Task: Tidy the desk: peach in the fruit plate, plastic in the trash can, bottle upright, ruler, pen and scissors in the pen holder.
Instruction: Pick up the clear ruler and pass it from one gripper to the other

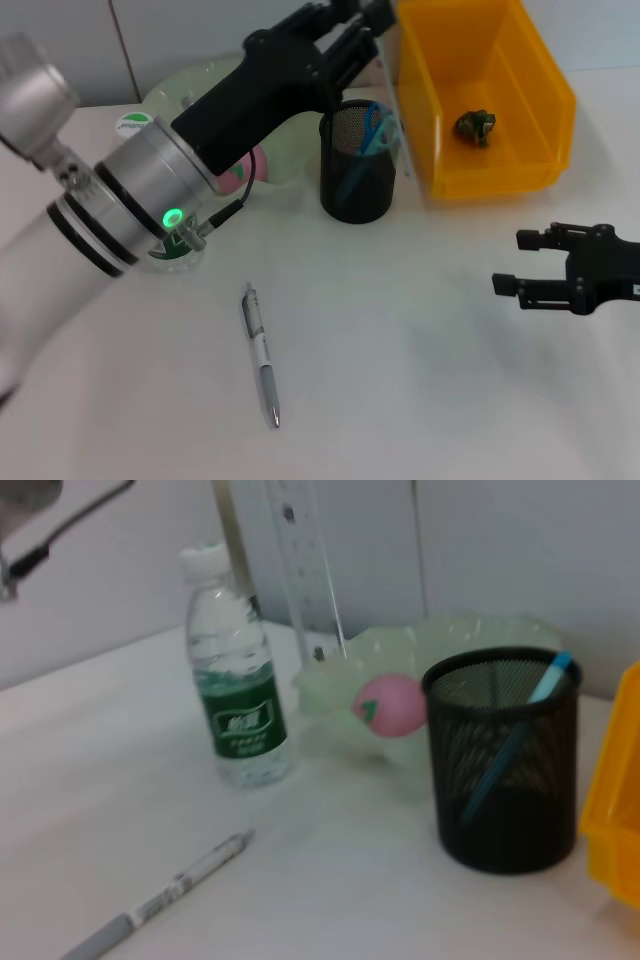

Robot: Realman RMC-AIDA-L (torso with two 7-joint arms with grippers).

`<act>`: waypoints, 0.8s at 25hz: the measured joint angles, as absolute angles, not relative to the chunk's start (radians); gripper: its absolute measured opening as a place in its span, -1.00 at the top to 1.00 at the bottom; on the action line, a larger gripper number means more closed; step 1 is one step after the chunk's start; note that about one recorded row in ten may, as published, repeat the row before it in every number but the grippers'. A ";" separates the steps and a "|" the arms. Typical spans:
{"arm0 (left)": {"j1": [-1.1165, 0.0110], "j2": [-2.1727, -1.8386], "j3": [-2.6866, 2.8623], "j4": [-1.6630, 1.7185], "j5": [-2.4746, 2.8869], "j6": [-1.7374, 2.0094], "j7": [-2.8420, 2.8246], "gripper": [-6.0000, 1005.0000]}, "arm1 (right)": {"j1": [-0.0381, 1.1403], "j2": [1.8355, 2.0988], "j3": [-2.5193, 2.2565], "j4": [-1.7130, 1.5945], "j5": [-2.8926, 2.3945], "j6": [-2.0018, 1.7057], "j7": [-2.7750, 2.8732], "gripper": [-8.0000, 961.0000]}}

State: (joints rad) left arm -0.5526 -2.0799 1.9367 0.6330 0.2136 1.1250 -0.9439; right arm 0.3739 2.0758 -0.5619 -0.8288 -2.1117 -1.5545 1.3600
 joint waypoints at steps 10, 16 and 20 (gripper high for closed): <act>-0.522 -2.080 2.266 0.663 -0.315 1.103 -0.478 0.20 | 0.361 2.082 -0.566 -0.638 -1.838 -1.499 1.087 -0.40; -0.529 -2.080 2.466 0.717 -0.628 1.093 -0.166 0.20 | 0.382 2.086 -0.570 -0.465 -1.663 -1.487 0.861 -0.40; -0.560 -2.080 2.557 0.737 -0.819 1.091 -0.034 0.19 | 0.404 2.087 -0.572 -0.355 -1.541 -1.472 0.703 -0.39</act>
State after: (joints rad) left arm -0.5600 -2.0800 2.5572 0.7371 -0.8191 1.0909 -0.0344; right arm 0.4038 2.0872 -0.5721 -0.3554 -1.5413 -1.4716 0.7032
